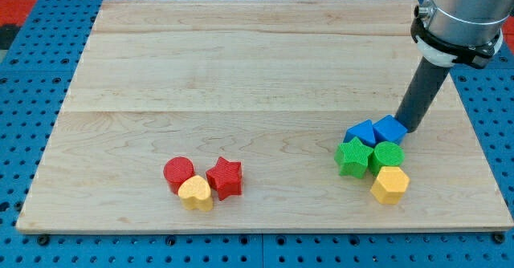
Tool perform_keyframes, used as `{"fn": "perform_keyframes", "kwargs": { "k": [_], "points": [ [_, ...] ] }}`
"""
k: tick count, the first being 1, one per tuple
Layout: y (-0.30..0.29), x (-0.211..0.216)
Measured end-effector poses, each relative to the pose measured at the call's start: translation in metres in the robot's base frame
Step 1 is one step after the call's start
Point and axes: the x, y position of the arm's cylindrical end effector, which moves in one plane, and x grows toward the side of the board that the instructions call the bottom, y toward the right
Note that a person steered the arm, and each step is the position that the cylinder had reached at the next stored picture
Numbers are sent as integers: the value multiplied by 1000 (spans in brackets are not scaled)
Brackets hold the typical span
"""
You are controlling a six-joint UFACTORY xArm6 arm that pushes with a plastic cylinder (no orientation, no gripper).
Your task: Point your arm at the yellow hexagon
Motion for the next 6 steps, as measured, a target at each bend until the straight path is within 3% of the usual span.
{"fn": "perform_keyframes", "kwargs": {
  "k": [2, 3, 4, 6],
  "points": [
    [0, -3],
    [41, -25],
    [76, -2],
    [30, 58]
  ]
}}
